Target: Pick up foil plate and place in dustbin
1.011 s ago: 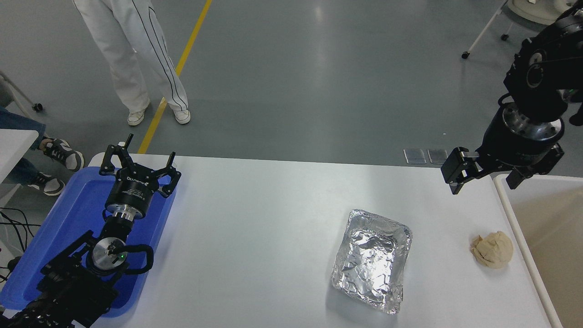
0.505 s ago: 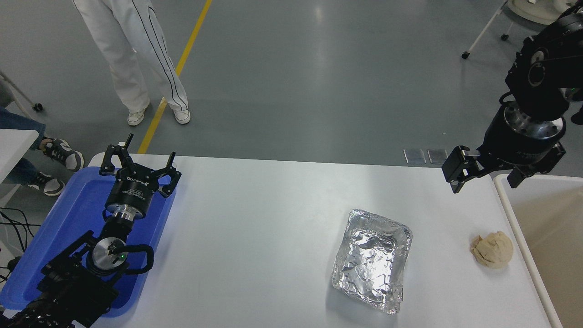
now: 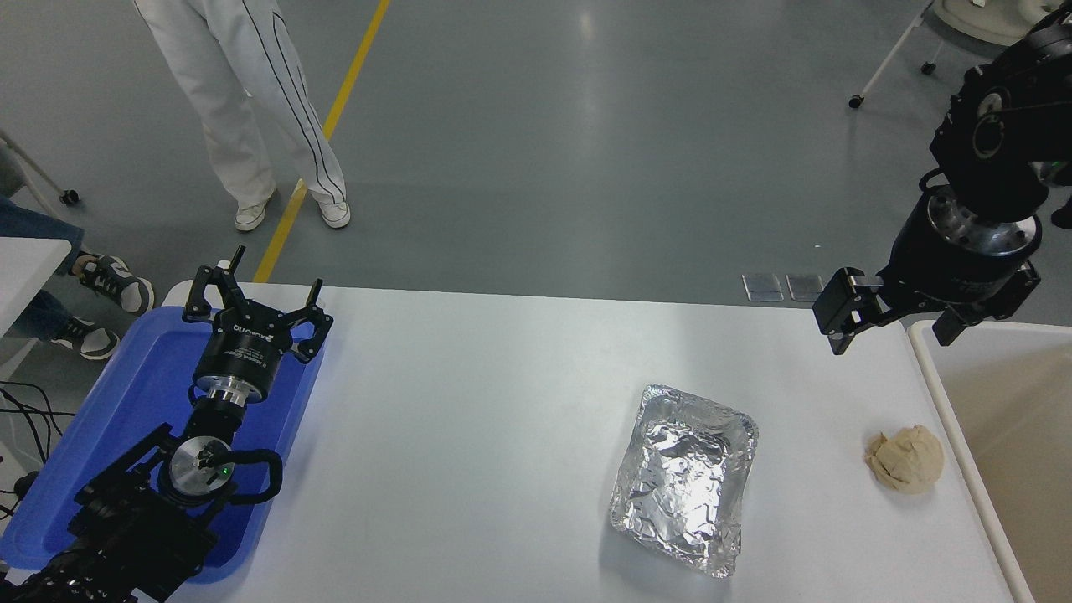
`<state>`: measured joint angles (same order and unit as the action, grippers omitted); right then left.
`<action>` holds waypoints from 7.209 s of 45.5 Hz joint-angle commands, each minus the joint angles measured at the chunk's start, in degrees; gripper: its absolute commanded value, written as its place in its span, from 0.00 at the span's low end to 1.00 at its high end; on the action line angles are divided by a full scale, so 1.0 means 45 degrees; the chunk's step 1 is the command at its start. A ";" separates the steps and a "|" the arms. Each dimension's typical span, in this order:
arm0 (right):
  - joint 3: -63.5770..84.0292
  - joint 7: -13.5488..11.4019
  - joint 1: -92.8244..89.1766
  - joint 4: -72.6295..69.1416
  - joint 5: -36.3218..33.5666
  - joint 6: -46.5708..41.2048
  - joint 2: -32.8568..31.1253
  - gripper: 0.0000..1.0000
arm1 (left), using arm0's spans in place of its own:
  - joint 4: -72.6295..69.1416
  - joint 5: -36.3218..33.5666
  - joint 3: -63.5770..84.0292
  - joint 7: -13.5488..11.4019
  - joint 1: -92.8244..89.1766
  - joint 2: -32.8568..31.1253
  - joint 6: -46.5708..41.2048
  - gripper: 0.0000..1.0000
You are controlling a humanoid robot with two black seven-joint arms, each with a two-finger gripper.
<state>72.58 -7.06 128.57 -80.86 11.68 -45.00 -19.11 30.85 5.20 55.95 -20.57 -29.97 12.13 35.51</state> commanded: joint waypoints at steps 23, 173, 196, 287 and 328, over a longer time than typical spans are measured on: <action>-0.0425 0.0007 0.0139 0.0117 -0.0116 0.0000 -0.0128 1.00 | 0.0000 0.0017 0.0009 -0.0018 0.0020 0.0000 -0.0001 1.00; -0.3823 -0.0012 -1.1033 0.2832 -0.2850 0.9023 0.1845 0.67 | 0.0000 -0.0003 -0.0011 0.0001 0.0000 0.0000 -0.0001 1.00; -0.3823 -0.0129 -1.1560 0.2949 -0.3026 0.9083 0.1884 0.17 | 0.0000 -0.0003 -0.0011 0.0001 0.0000 0.0000 -0.0001 1.00; -0.1695 -0.0676 -0.1796 0.0859 -0.0956 0.0000 -0.1260 0.00 | 0.0000 -0.0003 -0.0011 0.0001 0.0000 0.0000 -0.0001 1.00; -0.0737 -0.0657 0.1037 0.0859 -0.0936 0.0000 -0.1417 0.00 | 0.0000 -0.0003 -0.0030 0.0001 0.0000 0.0000 0.0018 1.00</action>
<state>68.15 -10.03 130.87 -76.95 7.49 -44.96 -25.59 30.85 5.19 55.86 -20.57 -29.97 12.13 35.54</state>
